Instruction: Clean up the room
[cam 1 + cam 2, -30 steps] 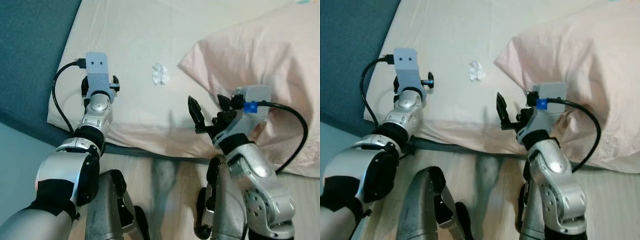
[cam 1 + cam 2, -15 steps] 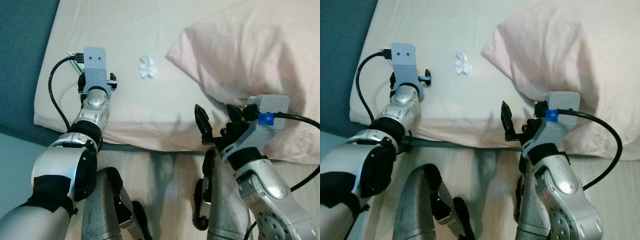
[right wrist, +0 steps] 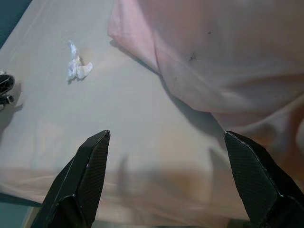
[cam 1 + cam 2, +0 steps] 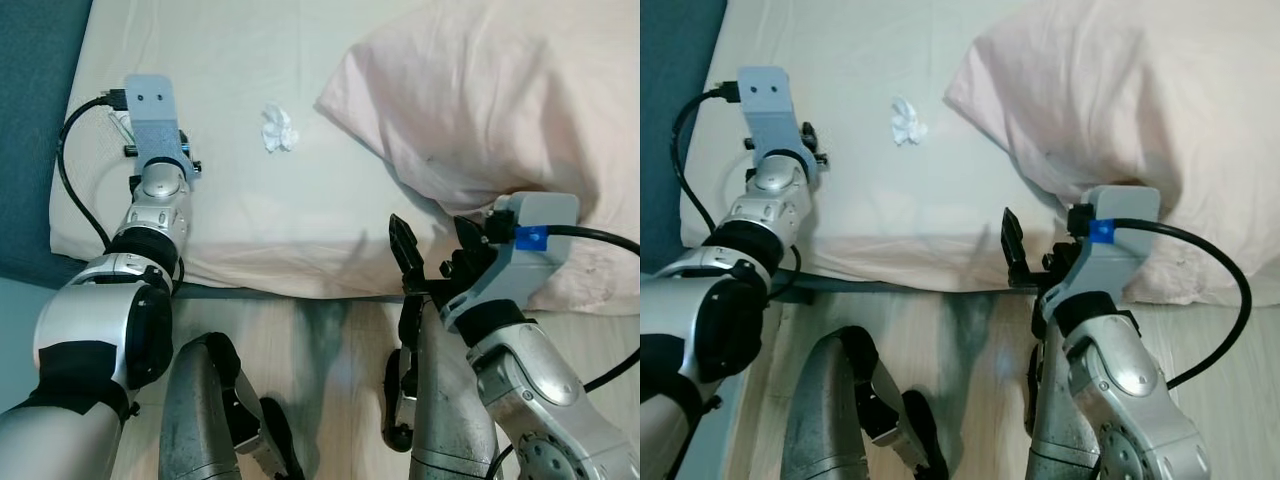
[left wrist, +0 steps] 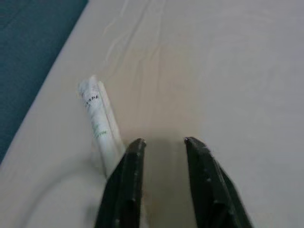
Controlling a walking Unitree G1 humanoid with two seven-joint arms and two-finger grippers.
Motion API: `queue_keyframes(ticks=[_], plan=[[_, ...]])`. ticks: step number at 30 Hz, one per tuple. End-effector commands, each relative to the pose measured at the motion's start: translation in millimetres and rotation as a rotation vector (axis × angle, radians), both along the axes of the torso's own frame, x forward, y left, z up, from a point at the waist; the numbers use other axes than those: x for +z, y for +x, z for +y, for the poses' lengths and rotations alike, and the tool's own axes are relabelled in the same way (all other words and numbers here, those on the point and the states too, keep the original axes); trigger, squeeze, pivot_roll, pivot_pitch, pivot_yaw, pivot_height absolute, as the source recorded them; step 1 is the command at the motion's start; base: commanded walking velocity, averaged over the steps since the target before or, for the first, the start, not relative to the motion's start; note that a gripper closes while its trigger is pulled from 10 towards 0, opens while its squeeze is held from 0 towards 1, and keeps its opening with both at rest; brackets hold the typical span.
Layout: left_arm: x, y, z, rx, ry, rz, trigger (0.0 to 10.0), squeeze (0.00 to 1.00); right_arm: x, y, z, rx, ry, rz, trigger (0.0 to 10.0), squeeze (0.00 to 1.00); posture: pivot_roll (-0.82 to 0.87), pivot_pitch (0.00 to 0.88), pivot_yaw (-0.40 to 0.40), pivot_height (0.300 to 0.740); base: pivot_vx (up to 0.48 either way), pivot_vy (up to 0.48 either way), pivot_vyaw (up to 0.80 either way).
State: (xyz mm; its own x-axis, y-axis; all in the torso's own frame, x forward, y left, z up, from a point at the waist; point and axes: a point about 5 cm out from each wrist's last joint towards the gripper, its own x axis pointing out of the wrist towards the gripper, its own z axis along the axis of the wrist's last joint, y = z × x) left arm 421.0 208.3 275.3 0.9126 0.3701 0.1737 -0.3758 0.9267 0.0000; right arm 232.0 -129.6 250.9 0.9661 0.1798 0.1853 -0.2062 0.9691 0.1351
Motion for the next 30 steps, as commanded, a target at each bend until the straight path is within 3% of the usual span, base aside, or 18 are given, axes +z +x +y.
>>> queue_keyframes(ticks=[1, 2, 7, 14, 15, 16, 18, 21, 24, 30], plan=[[-18, -7.1, 27.9, 0.085, -0.001, 0.059, 0.0, 0.0, 0, -5.9, 3.2, 0.019, 0.001, 0.001, 10.0, 0.0, -0.29, 0.673, 0.203, 0.37, 0.0, 0.0, 0.0], [-18, -7.1, 27.9, 0.085, -0.001, 0.059, 0.0, 0.0, 0, -5.9, 3.2, 0.019, 0.001, 0.001, 10.0, 0.0, -0.29, 0.673, 0.203, 0.37, 0.0, 0.0, 0.0], [-46, -20.8, 60.4, 0.171, 0.021, 0.126, 0.0, 0.0, 9, 2.9, -1.2, 0.024, -0.006, -0.041, 10.0, 0.0, -0.28, 0.625, 0.201, 0.37, 0.0, 0.0, 0.0], [-62, -23.7, 60.9, 0.155, -0.011, 0.158, 0.0, 0.0, 14, 8.5, -0.4, 0.033, -0.012, -0.062, 10.0, 0.0, -0.27, 0.604, 0.203, 0.37, 0.0, 0.0, 0.0], [-64, -22.9, 57.0, 0.142, -0.03, 0.16, 2.9, 1.0, 15, 9.1, -0.5, 0.032, -0.012, -0.063, 10.0, 0.0, -0.27, 0.602, 0.204, 0.37, 0.0, 0.0, 0.0], [-64, -22.9, 57.0, 0.142, -0.03, 0.16, 2.9, 1.0, 15, 9.1, -0.5, 0.032, -0.012, -0.063, 10.0, 0.0, -0.27, 0.602, 0.204, 0.37, 0.0, 0.0, 0.0], [-67, -19.7, 45.9, 0.087, -0.08, 0.154, 10.0, 1.0, 17, 9.8, -0.7, 0.032, -0.013, -0.066, 10.0, 0.0, -0.28, 0.603, 0.204, 0.37, 0.0, 0.0, 0.0], [-63, -13.4, 26.5, 0.001, -0.15, 0.114, 10.0, 1.0, 18, 10.4, -1.8, 0.033, -0.016, -0.071, 10.0, 0.0, -0.28, 0.605, 0.201, 0.37, 0.0, 0.0, 0.0], [-58, -11.6, 22.7, -0.016, -0.182, 0.089, 10.0, 1.0, 18, 10.6, -2.4, 0.033, -0.018, -0.071, 10.0, 0.0, -0.28, 0.605, 0.201, 0.37, 0.0, 0.0, 0.0], [-35, -6.9, 17.7, -0.056, -0.323, -0.029, 10.0, 1.0, 16, 10.7, -4.0, 0.033, -0.019, -0.069, 10.0, 0.0, -0.27, 0.606, 0.198, 0.37, 0.0, 0.0, 0.0]])
